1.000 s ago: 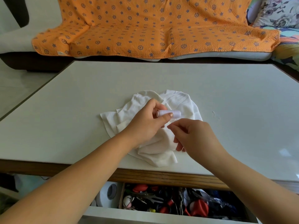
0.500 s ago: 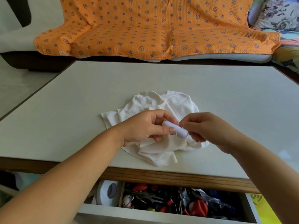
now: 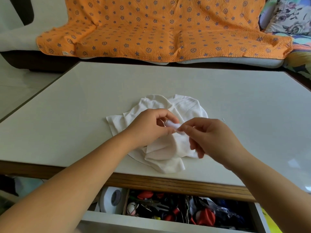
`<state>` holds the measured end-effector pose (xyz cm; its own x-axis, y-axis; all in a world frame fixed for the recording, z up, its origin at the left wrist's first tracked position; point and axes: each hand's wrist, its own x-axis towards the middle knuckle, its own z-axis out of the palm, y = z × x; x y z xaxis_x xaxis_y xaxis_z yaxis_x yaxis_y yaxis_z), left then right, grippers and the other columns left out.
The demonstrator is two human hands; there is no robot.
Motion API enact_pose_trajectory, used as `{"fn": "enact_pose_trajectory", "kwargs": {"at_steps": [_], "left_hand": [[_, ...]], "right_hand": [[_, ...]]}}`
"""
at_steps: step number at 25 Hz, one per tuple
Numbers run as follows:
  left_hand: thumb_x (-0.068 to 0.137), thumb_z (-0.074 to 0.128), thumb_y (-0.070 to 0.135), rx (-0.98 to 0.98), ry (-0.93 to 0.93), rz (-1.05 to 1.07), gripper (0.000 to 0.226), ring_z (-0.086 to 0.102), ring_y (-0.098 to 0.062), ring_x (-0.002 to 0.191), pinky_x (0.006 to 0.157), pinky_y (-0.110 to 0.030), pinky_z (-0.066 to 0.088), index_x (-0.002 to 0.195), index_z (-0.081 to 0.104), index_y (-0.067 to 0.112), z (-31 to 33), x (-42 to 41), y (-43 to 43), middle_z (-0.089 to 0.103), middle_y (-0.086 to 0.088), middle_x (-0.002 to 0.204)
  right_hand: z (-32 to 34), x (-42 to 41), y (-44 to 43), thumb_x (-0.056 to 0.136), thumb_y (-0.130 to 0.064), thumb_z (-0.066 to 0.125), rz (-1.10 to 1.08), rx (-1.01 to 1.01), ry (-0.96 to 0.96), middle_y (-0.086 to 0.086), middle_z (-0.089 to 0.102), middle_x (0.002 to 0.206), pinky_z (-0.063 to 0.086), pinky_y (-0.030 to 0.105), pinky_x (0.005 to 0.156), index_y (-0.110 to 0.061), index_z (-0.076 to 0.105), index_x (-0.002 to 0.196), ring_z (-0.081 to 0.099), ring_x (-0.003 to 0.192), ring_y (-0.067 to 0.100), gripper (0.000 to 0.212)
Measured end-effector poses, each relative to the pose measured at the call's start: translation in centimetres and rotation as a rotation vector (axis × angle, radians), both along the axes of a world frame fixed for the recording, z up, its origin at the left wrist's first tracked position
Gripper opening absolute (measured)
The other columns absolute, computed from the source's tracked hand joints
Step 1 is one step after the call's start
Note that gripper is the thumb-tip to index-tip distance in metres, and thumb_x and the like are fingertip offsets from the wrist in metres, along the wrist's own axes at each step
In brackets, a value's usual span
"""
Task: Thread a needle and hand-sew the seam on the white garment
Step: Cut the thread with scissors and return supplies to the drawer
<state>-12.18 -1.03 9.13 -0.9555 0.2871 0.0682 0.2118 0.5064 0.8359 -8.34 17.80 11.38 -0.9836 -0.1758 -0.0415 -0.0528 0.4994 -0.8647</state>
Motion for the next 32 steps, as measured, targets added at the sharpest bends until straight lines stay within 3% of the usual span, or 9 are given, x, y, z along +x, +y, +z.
{"fn": "enact_pose_trajectory", "kwargs": {"at_steps": [3, 8, 12, 13, 18, 23, 27, 29, 32], "left_hand": [[0.085, 0.074, 0.015, 0.058, -0.115, -0.12, 0.018, 0.059, -0.005, 0.077, 0.066, -0.018, 0.052, 0.099, 0.072, 0.027, 0.5, 0.1, -0.7, 0.07, -0.005, 0.097], [0.088, 0.07, 0.012, 0.321, -0.317, -0.174, 0.017, 0.058, -0.006, 0.066, 0.064, -0.023, 0.049, 0.103, 0.069, 0.019, 0.6, 0.5, -0.6, 0.068, 0.008, 0.079], [0.087, 0.071, 0.011, 0.244, -0.274, -0.157, 0.02, 0.06, -0.005, 0.071, 0.067, -0.024, 0.051, 0.104, 0.069, 0.022, 0.5, 0.2, -1.0, 0.071, 0.007, 0.085], [0.087, 0.072, 0.012, 0.211, -0.255, -0.161, 0.021, 0.062, -0.003, 0.074, 0.067, -0.024, 0.051, 0.105, 0.068, 0.023, 0.4, 0.3, -1.0, 0.072, 0.007, 0.088], [0.085, 0.073, 0.015, 0.101, -0.346, -0.271, 0.03, 0.067, -0.012, 0.095, 0.078, -0.027, 0.055, 0.113, 0.066, 0.022, 1.7, 0.9, -2.2, 0.071, -0.007, 0.113], [0.091, 0.066, 0.021, 0.085, -0.366, -0.18, 0.024, 0.069, -0.015, 0.095, 0.086, -0.035, 0.057, 0.115, 0.065, 0.023, 1.5, 1.5, -4.9, 0.072, -0.003, 0.113], [0.096, 0.06, 0.019, 0.063, -0.389, -0.23, 0.019, 0.07, -0.016, 0.095, 0.082, -0.031, 0.058, 0.115, 0.064, 0.021, 1.1, 3.0, -5.8, 0.074, 0.0, 0.107], [0.096, 0.061, 0.019, 0.055, -0.407, -0.235, 0.019, 0.07, -0.017, 0.095, 0.084, -0.032, 0.058, 0.115, 0.064, 0.021, 0.9, 3.4, -5.9, 0.074, -0.001, 0.106], [0.095, 0.062, 0.021, 0.034, -0.438, -0.244, 0.019, 0.071, -0.016, 0.094, 0.085, -0.034, 0.058, 0.114, 0.064, 0.021, 0.6, 4.3, -6.2, 0.074, -0.002, 0.105]], "right_hand": [[-0.1, -1.2, 1.1, 0.09, -0.032, 0.062, -0.073, 0.073, 0.064, -0.009, 0.058, 0.05, 0.037, 0.016, 0.049, -0.033, 0.073, 0.077, 0.045, 0.042, 0.005, 0.018], [-1.8, -1.7, 1.6, 0.097, -0.022, 0.054, 0.034, 0.1, -0.157, -0.006, 0.065, 0.06, 0.044, 0.023, 0.055, -0.019, 0.074, 0.09, 0.056, 0.051, 0.009, 0.021], [-1.1, -1.8, 1.9, 0.098, -0.032, 0.051, 0.052, -0.382, -0.308, 0.012, 0.073, 0.096, 0.057, 0.037, 0.076, -0.011, 0.069, 0.112, 0.071, 0.086, 0.029, 0.031], [-0.9, -1.7, 1.9, 0.093, -0.037, 0.055, 0.106, -0.387, -0.318, 0.011, 0.073, 0.1, 0.056, 0.035, 0.075, -0.011, 0.069, 0.112, 0.071, 0.088, 0.03, 0.036], [-0.6, -0.1, 1.3, 0.086, -0.015, 0.071, 0.191, -0.151, -0.256, 0.008, 0.076, 0.091, 0.055, 0.026, 0.067, -0.012, 0.072, 0.102, 0.072, 0.077, 0.021, 0.017], [-2.6, 5.4, -0.1, 0.095, -0.038, 0.06, 0.508, 0.324, -0.45, -0.007, 0.074, 0.088, 0.058, 0.032, 0.077, -0.035, 0.066, 0.1, 0.069, 0.077, 0.008, 0.009], [-6.0, 8.8, -2.2, 0.098, -0.037, 0.05, 0.253, 0.325, -0.221, -0.01, 0.067, 0.082, 0.04, 0.013, 0.056, -0.037, 0.06, 0.099, 0.052, 0.058, -0.003, 0.009], [-7.2, 9.7, -2.5, 0.098, -0.037, 0.05, 0.212, 0.355, -0.169, -0.013, 0.063, 0.077, 0.041, 0.012, 0.062, -0.039, 0.059, 0.098, 0.053, 0.066, -0.005, 0.009], [-9.4, 10.3, -2.7, 0.1, -0.036, 0.049, 0.209, 0.429, -0.263, -0.015, 0.064, 0.088, 0.041, 0.01, 0.069, -0.038, 0.059, 0.104, 0.055, 0.081, -0.002, 0.012]]}}
